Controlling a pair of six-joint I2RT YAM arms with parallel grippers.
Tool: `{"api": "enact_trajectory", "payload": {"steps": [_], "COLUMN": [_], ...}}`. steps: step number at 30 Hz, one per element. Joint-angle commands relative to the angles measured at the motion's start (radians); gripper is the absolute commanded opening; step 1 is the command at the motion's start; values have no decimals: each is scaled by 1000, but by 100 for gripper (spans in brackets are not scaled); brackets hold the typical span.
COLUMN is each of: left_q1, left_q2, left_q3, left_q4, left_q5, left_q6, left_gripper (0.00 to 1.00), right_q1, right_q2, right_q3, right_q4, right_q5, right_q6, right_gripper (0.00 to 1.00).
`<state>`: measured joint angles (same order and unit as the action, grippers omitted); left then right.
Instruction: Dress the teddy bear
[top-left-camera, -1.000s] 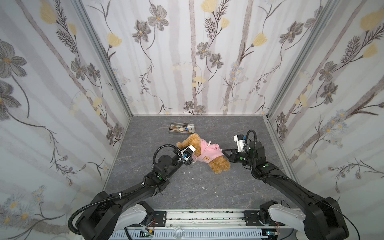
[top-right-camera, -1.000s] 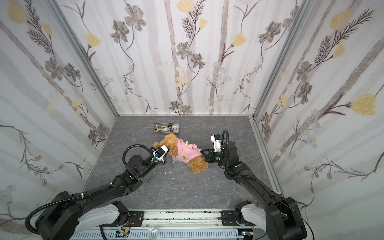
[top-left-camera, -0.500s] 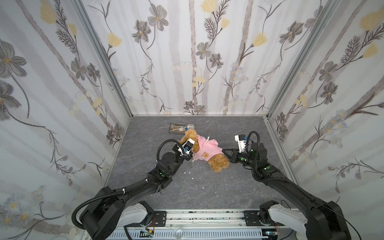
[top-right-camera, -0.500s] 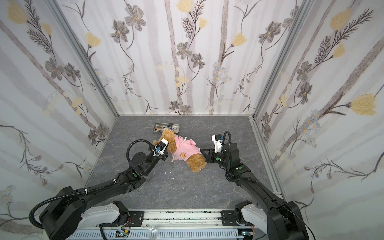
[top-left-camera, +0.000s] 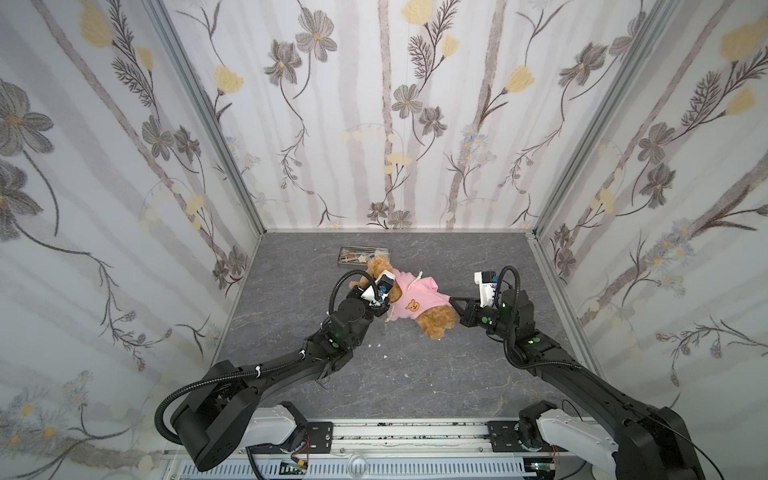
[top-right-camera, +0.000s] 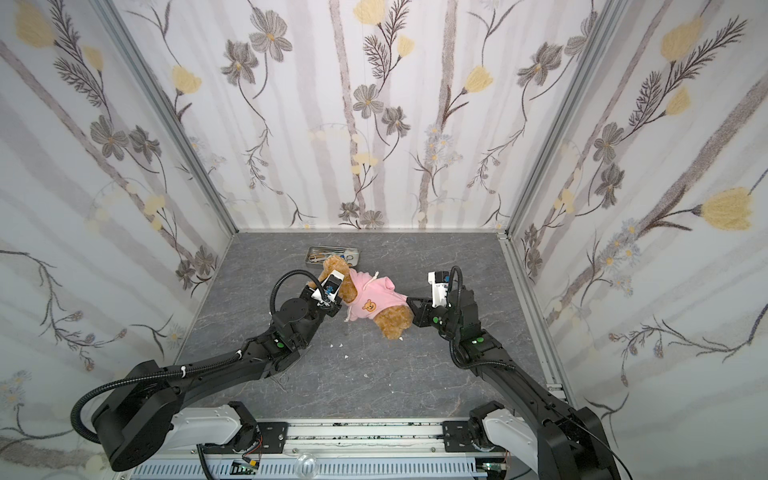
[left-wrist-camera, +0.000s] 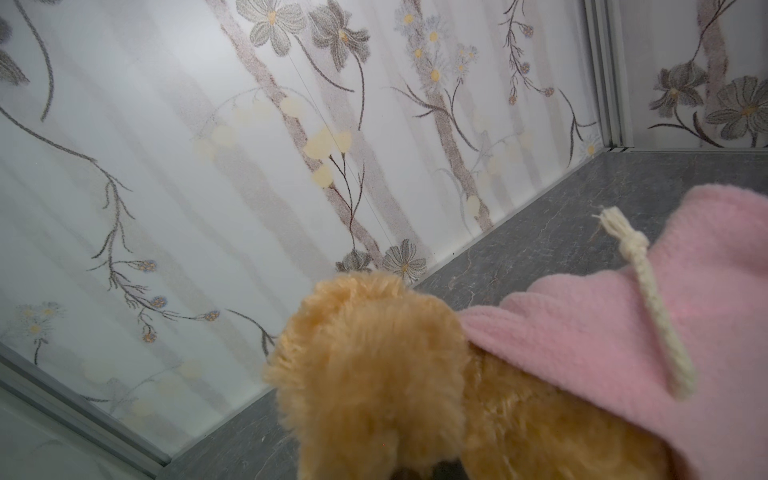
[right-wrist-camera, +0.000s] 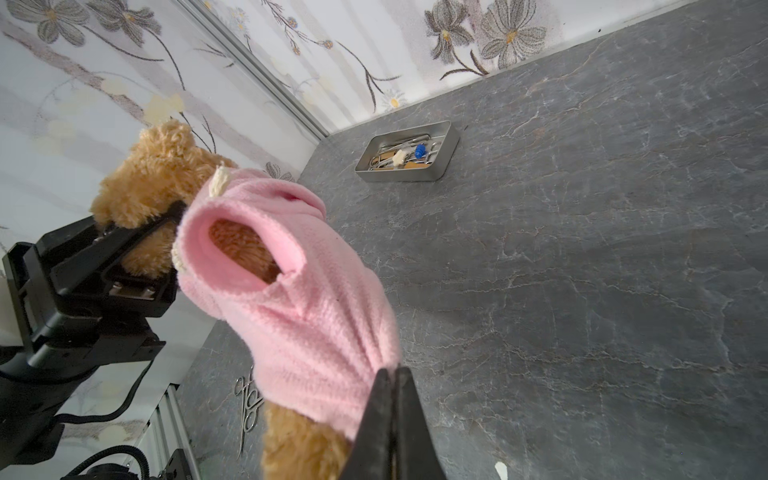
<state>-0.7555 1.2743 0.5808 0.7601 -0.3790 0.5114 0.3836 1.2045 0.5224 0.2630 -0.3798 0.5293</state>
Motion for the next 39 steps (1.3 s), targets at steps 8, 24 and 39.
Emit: {"api": "enact_trajectory", "payload": {"steps": [8,24,39], "left_q1": [4,46,145], "left_q2": [-79,149,437], "left_q3": [49,317,369], "left_q4": [-249,-686,-682], "left_q5": [191,352,521], "left_q6": [-301,-1382,-1328], "left_gripper": [0,0,57], "right_q1": [-67,8,107], "right_q2": [9,-25,27], "right_q3": [160,122,97], "right_q4": [-116,-146,-230], "right_q5": [18,0,237], "right_q6": [-157,-190,-216], "right_gripper": [52,60,61]}}
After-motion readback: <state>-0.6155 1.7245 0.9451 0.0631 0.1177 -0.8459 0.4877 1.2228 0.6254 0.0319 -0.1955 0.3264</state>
